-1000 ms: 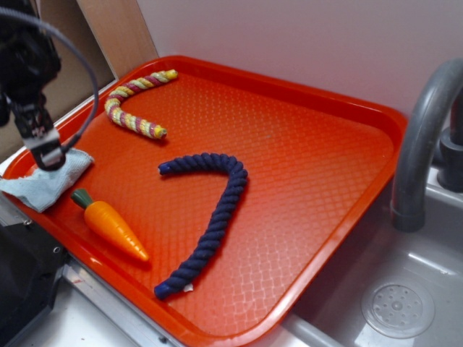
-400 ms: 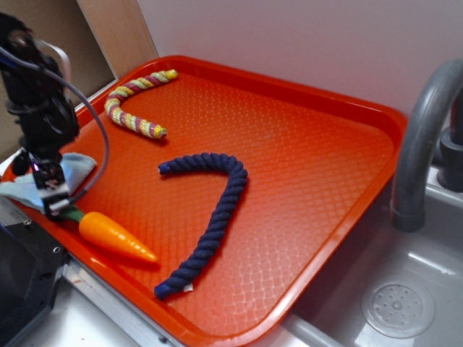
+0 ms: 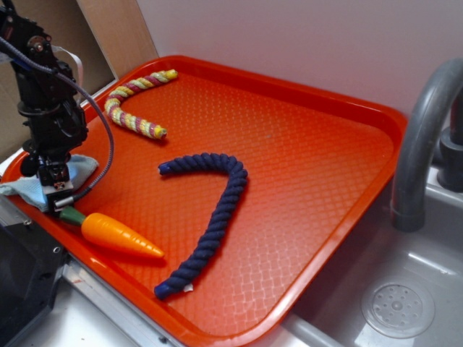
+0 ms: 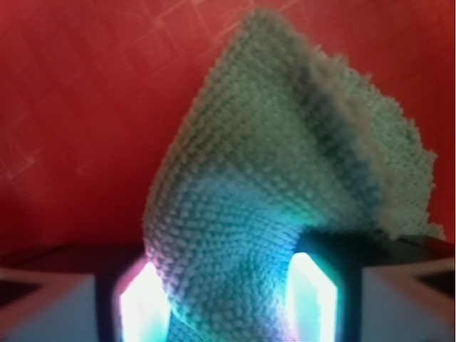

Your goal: Grab the blue cloth.

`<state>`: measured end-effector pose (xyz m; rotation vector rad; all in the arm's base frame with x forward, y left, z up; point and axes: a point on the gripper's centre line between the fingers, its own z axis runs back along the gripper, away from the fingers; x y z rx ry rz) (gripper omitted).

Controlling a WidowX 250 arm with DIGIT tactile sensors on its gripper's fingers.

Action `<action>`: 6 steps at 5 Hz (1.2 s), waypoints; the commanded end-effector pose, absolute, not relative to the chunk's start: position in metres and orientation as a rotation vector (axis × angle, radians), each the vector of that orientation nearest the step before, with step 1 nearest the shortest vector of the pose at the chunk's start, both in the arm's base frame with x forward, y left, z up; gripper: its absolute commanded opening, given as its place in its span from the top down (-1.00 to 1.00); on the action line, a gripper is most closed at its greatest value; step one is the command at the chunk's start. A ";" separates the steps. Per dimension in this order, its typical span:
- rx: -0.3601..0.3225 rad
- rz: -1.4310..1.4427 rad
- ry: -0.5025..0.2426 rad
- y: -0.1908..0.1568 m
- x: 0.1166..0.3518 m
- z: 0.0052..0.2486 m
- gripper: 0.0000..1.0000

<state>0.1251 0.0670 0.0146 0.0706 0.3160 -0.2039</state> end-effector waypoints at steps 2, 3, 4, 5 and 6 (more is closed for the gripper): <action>0.181 -0.112 0.176 0.085 0.140 0.064 1.00; 0.150 -0.086 -0.006 0.037 0.160 0.115 1.00; 0.029 -0.080 -0.099 -0.006 0.182 0.171 1.00; 0.003 -0.034 -0.178 -0.044 0.200 0.224 1.00; 0.006 -0.006 -0.228 -0.053 0.216 0.250 1.00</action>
